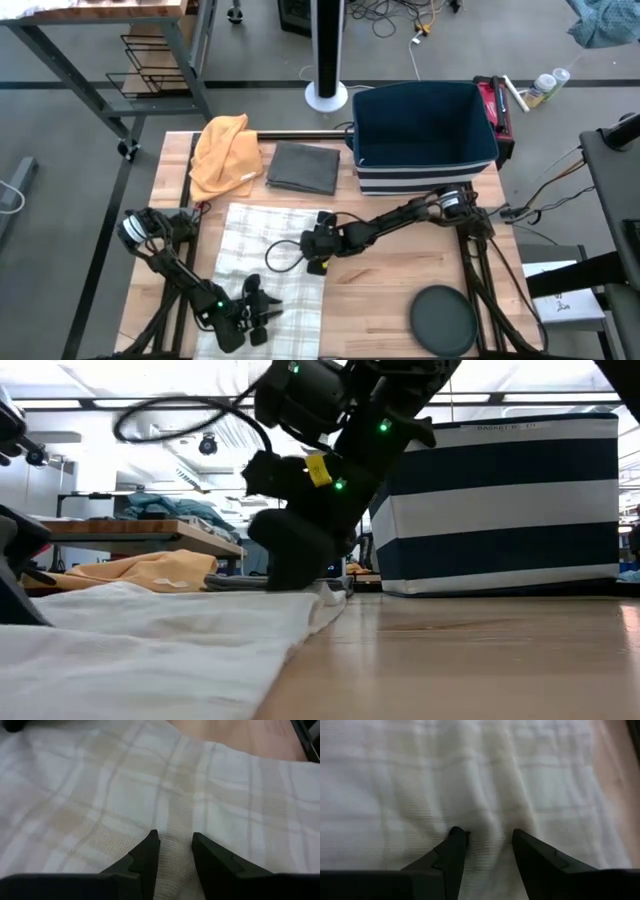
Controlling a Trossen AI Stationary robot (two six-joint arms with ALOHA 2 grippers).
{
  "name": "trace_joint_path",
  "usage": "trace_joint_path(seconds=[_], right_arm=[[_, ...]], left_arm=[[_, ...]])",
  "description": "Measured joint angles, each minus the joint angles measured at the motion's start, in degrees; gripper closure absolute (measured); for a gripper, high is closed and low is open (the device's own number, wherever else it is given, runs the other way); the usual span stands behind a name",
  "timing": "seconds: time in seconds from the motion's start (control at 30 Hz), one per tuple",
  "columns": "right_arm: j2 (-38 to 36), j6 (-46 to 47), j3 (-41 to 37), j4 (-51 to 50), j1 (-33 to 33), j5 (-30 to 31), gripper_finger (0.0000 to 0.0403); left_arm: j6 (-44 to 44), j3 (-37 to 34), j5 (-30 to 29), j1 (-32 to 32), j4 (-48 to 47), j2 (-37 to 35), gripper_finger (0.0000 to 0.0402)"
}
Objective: Fold kitchen towel into neat rectangle
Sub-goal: Fold the white patterned towel
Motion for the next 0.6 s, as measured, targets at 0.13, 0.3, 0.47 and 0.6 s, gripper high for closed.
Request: trace_joint_path(seconds=[0.13,0.3,0.47,0.6], right_arm=[[-1.45,-2.27,-0.16,-3.14,-0.90,0.39,0.0247],[-5.10,-3.27,-0.24,-4.43,-0.94,0.97,0.0251],[-8.42,-3.20,-0.59,-5.94,-0.87,2.46,0.0247],[-8.47,-2.69,-1.03,-7.83,-1.90,3.13,0.0243]], left_arm=[[-0.07,-0.03,0.03,-0.04,0.05,0.03,0.0287],[2.33,-0.04,0.85,-0.84,0.43,-0.01,0.0287],[2.91,-0.07,0.96,-1.28,0.39,-0.05,0.0287],[2.91,-0.14,0.66,-1.35,0.69,-0.10,0.0287]])
